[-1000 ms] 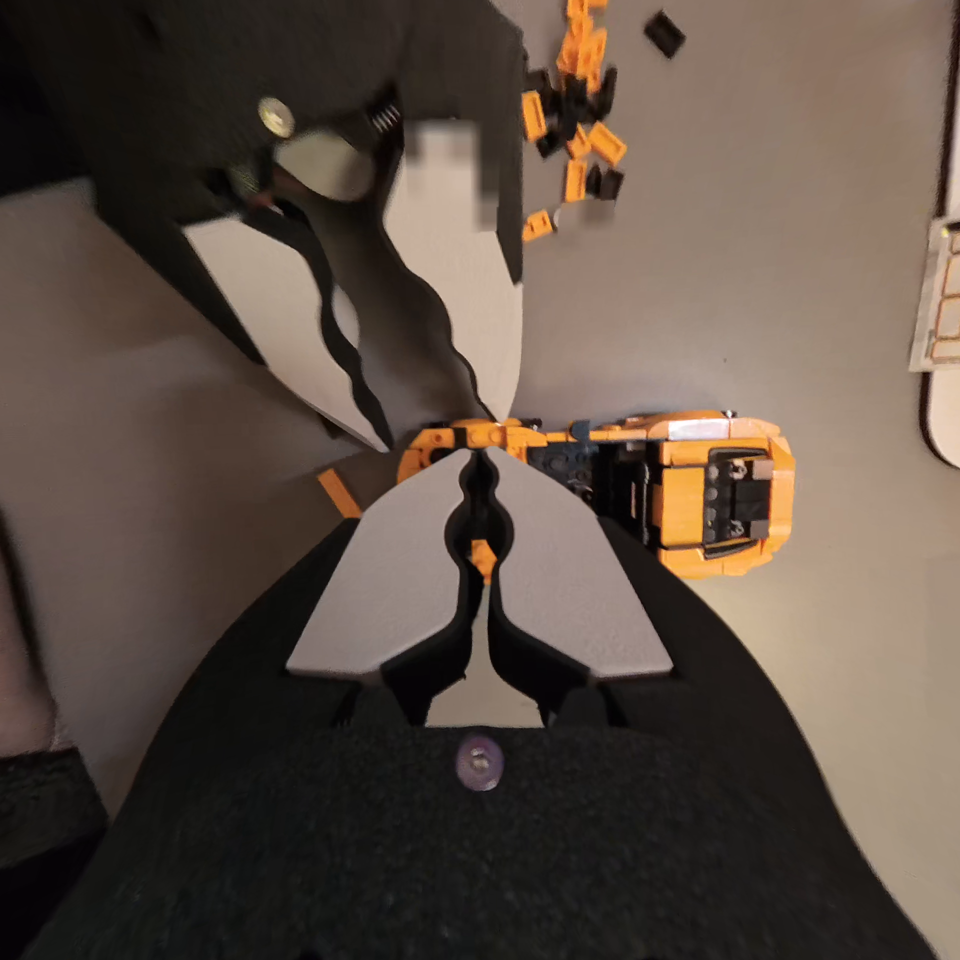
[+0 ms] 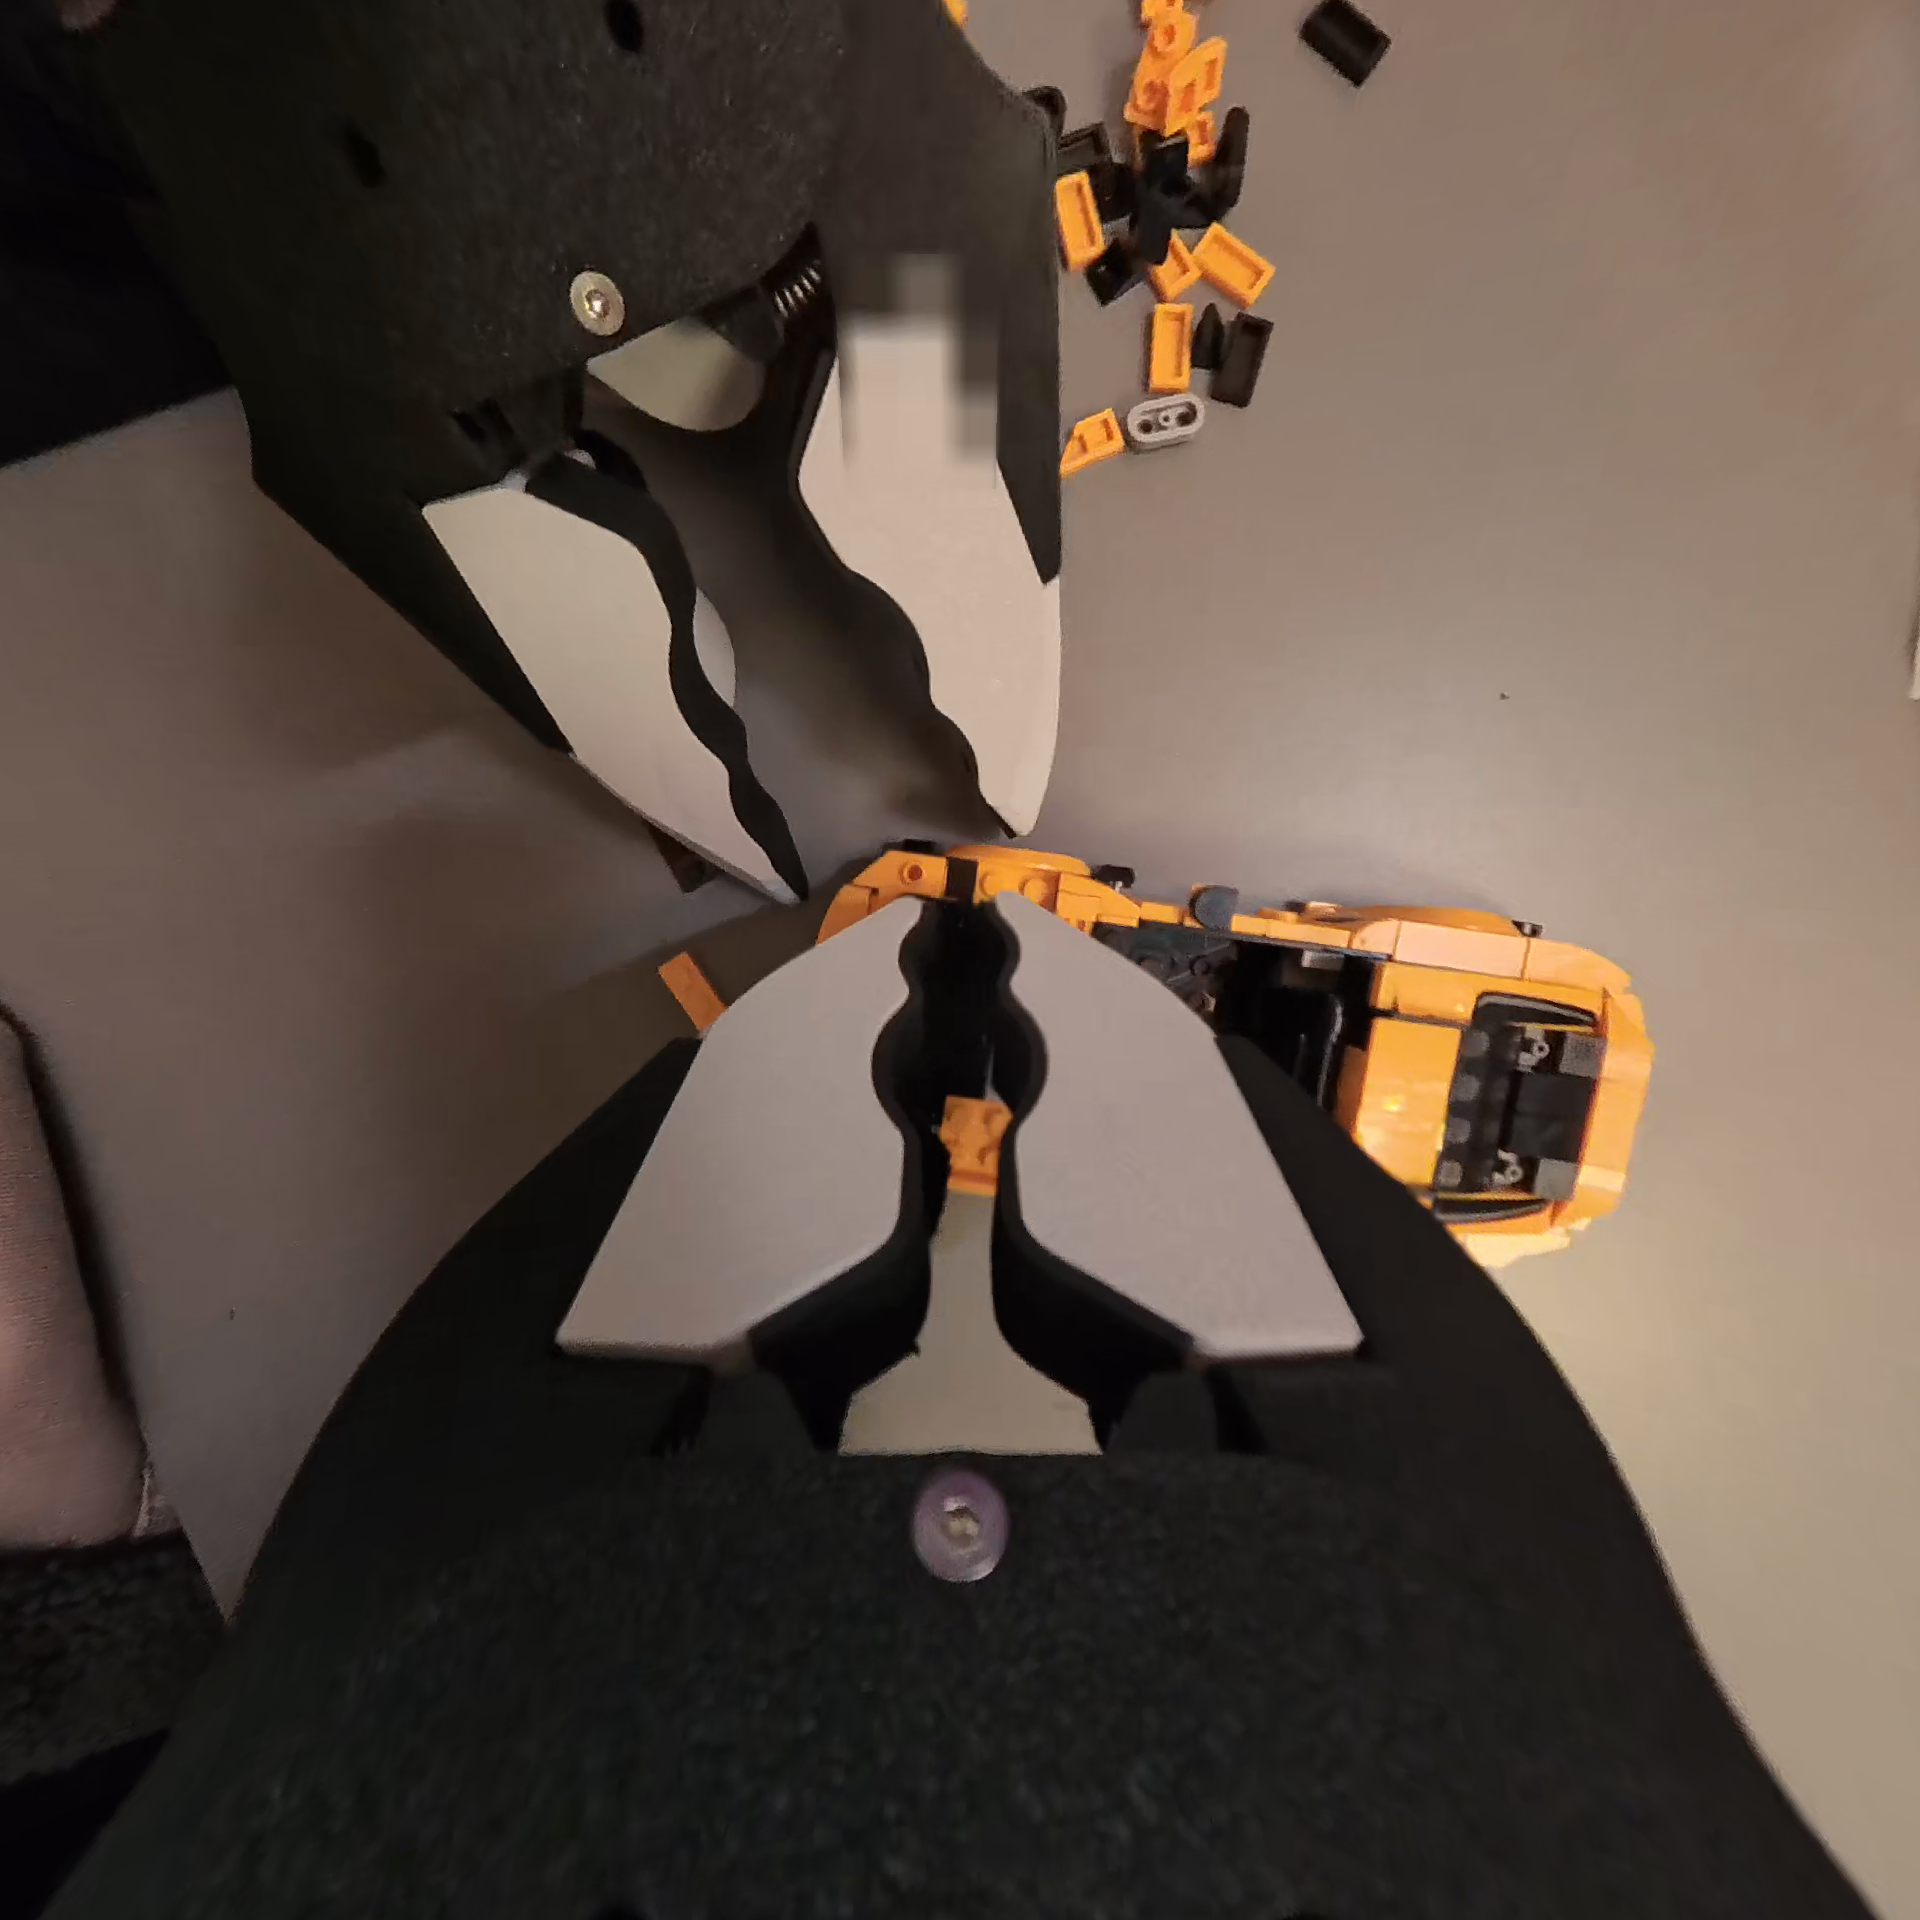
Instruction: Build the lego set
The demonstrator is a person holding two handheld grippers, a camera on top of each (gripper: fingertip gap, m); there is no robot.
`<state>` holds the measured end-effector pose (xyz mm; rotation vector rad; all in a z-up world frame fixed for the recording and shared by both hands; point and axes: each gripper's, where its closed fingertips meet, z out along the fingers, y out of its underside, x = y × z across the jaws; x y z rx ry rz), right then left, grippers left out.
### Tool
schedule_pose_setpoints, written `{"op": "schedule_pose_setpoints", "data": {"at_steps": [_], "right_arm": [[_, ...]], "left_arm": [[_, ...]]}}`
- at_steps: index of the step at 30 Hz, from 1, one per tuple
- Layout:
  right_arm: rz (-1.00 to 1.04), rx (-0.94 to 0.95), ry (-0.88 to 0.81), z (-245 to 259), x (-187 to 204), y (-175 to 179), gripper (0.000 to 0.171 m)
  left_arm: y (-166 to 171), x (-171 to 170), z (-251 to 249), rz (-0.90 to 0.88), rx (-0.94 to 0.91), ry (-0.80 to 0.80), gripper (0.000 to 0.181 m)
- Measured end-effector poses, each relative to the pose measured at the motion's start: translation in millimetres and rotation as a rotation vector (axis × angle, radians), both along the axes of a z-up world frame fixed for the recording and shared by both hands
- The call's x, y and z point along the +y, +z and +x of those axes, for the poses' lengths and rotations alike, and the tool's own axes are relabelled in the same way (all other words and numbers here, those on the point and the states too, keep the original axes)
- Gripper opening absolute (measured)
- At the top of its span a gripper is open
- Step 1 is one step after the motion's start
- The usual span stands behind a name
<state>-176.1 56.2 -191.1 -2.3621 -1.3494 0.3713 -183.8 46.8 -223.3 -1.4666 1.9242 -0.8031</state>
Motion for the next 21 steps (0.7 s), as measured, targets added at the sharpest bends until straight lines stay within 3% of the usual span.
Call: {"op": "schedule_pose_setpoints", "data": {"at_steps": [21], "right_arm": [[-0.055, -0.112, 0.017, 3.7, -4.6, -12.0, 0.003]], "left_arm": [[-1.2, -5.1, 4.7, -0.017, 0.006, 0.004, 0.043]]}}
